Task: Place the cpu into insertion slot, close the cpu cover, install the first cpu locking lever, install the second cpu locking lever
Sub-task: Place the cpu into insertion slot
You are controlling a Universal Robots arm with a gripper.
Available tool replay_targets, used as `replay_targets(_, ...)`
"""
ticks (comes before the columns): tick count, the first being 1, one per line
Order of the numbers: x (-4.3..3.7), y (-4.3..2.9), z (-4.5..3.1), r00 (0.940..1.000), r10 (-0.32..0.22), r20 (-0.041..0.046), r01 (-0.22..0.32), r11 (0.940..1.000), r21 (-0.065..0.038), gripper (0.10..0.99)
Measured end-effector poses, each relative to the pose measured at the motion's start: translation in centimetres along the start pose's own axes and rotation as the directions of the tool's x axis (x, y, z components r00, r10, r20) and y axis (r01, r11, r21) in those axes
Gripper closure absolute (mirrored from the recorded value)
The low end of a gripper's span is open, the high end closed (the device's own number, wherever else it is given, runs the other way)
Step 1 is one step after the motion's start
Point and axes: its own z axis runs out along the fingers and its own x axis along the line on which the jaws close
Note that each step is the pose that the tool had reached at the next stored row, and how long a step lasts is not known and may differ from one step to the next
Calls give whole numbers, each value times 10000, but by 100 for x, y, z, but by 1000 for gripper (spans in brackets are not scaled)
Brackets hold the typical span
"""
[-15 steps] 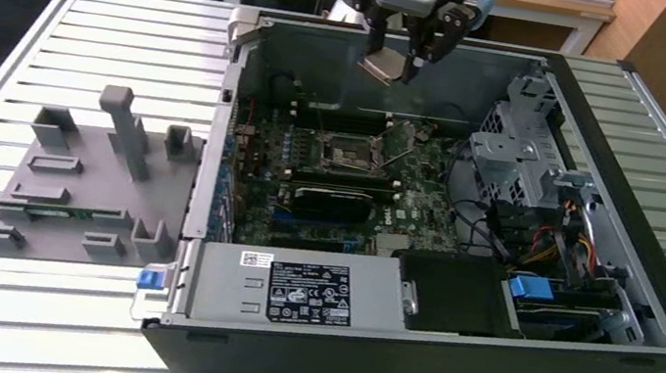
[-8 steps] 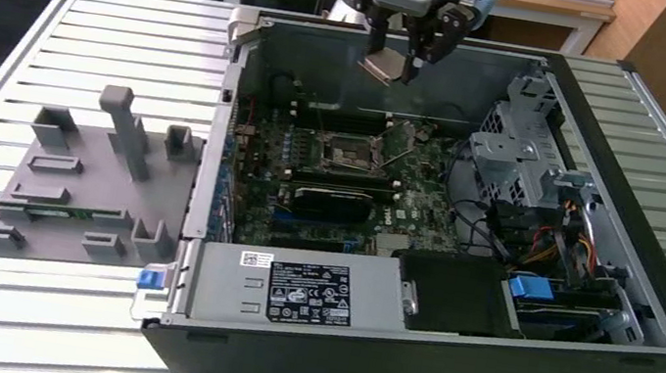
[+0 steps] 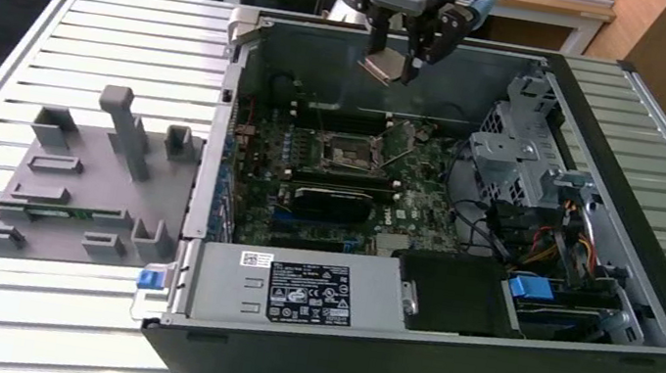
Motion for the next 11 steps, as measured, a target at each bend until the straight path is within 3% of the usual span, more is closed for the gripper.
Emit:
replay_targets(7, 0, 0, 1, 9989, 477, 44, -477, 9989, -8, 545)
replay_targets(11, 0, 0, 6, 9938, 1105, 100, -1105, 9939, -24, 545)
